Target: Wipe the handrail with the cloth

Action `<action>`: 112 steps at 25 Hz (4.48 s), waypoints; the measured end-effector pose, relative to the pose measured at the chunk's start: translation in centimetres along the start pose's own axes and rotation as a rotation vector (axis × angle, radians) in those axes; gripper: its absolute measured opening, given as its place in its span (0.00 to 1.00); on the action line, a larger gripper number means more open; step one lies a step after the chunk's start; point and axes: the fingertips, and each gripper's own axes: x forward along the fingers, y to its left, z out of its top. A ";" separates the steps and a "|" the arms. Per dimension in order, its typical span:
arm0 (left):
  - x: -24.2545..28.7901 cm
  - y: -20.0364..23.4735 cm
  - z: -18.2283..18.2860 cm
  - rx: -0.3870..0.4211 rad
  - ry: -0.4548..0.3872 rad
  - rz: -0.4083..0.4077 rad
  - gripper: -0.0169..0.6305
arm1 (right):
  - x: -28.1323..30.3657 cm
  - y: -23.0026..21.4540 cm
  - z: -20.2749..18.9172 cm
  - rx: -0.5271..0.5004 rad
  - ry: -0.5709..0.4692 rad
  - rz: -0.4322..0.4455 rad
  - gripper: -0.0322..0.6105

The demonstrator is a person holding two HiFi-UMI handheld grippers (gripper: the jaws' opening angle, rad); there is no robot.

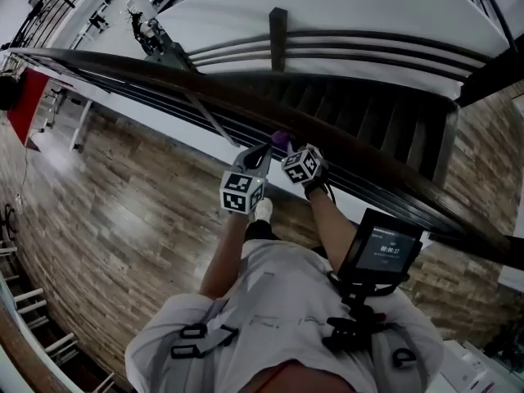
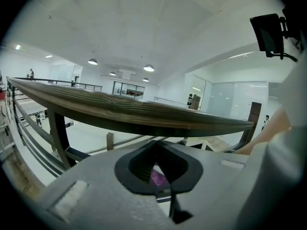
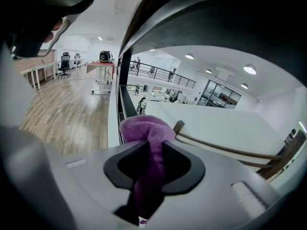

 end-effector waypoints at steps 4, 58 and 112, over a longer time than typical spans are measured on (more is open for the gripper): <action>0.8 -1.6 -0.4 0.011 0.017 -0.033 0.02 | -1.1 -0.4 -1.7 -0.056 0.005 -0.012 0.17; 12.3 -38.6 -8.6 0.360 0.313 -0.738 0.02 | -26.2 -21.5 -33.1 0.657 0.013 -0.466 0.20; 14.6 -49.2 -14.7 0.181 0.309 -0.640 0.02 | -44.8 -33.6 -53.7 0.738 0.160 -0.836 0.20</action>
